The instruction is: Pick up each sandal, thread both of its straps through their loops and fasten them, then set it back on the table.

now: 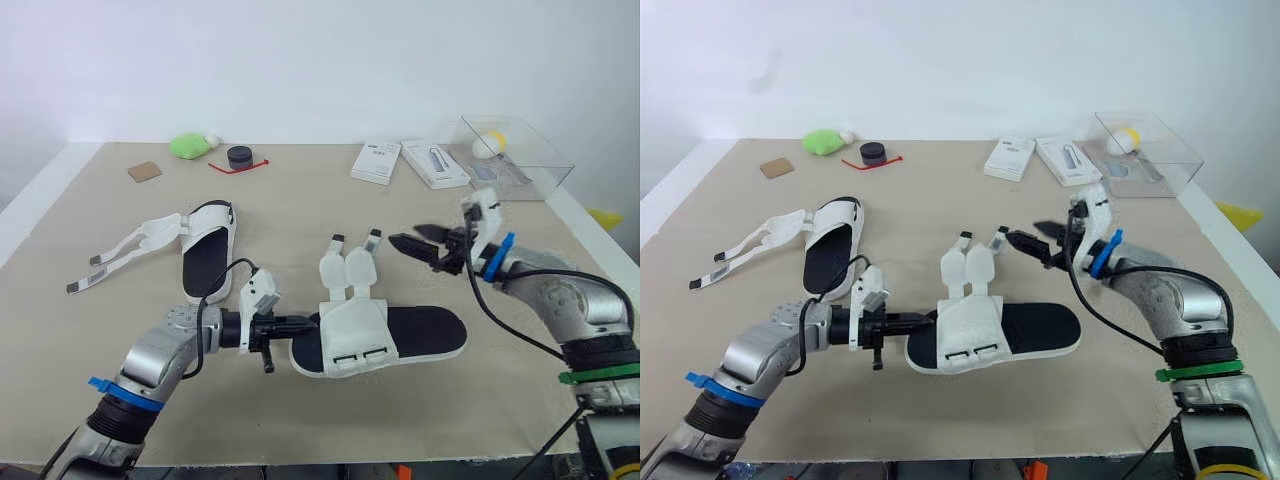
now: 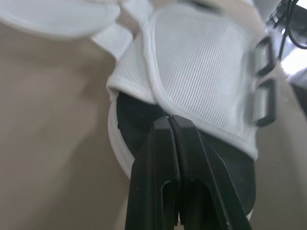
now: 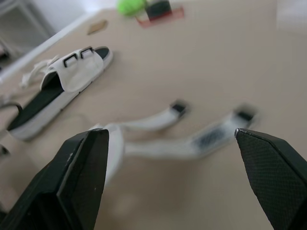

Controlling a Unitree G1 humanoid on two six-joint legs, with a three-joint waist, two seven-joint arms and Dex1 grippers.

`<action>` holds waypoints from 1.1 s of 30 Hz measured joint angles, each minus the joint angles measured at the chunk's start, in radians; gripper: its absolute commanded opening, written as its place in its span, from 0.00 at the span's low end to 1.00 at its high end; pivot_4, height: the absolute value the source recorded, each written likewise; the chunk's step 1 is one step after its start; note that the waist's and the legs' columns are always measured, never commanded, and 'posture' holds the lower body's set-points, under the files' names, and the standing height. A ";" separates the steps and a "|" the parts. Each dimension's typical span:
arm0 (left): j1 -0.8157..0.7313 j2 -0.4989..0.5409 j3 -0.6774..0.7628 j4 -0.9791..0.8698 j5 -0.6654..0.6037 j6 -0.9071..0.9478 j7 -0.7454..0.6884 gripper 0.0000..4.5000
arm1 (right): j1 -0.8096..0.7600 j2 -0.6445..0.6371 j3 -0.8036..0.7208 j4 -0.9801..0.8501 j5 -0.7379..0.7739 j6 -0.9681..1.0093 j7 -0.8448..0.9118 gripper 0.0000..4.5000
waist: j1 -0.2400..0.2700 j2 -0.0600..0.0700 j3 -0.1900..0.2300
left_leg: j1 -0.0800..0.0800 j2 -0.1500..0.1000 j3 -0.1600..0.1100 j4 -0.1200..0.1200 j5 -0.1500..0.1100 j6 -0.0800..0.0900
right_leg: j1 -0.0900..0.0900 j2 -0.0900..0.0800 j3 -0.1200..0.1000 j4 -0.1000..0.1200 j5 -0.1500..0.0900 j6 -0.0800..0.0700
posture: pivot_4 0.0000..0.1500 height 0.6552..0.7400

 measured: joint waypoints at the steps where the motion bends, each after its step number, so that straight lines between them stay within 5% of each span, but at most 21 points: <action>1: 0.001 -0.002 -0.003 0.001 0.007 -0.007 0.001 0.01 | -0.023 0.036 -0.035 0.022 0.036 0.070 -0.056 1.00 | 0.000 0.000 0.000 | 0.000 0.000 0.000 0.000 0.000 0.000 | 0.000 0.000 0.000 0.000 0.000 0.000 | 1.00 1.00; 12: 0.007 -0.027 -0.015 0.020 0.047 -0.052 0.019 0.01 | -0.220 0.295 -0.389 0.408 0.129 0.368 -0.544 1.00 | 0.007 0.002 -0.002 | -0.001 0.000 0.000 0.000 0.000 0.009 | -0.001 0.002 0.001 0.000 0.000 0.000 | 1.00 1.00; 27: 0.011 -0.030 -0.011 0.021 0.063 -0.063 0.035 0.01 | -0.365 0.413 -0.482 0.665 -0.001 0.223 -0.533 1.00 | -0.008 0.003 -0.003 | -0.001 0.000 0.000 0.000 0.001 0.014 | -0.002 0.003 0.001 0.000 0.000 0.000 | 1.00 1.00; 30: 0.011 -0.032 -0.011 0.021 0.064 -0.065 0.037 0.00 | -0.385 0.417 -0.495 0.722 -0.038 0.180 -0.502 0.72 | -0.008 0.003 -0.003 | -0.001 0.000 0.000 0.000 0.001 0.014 | -0.002 0.004 0.001 0.000 0.000 0.000 | 1.00 1.00; 32: 0.011 -0.032 -0.011 0.021 0.064 -0.065 0.037 0.00 | -0.385 0.417 -0.496 0.729 -0.043 0.175 -0.498 0.64 | -0.008 0.003 -0.003 | -0.001 0.000 0.000 0.000 0.001 0.014 | -0.002 0.004 0.001 0.000 0.000 0.000 | 1.00 1.00; 33: 0.011 -0.032 -0.011 0.022 0.064 -0.066 0.037 0.00 | -0.394 0.417 -0.497 0.773 -0.081 0.149 -0.467 0.50 | -0.009 0.003 -0.003 | -0.001 0.001 0.000 -0.001 0.001 0.014 | -0.002 0.004 0.001 0.000 0.000 0.000 | 1.00 1.00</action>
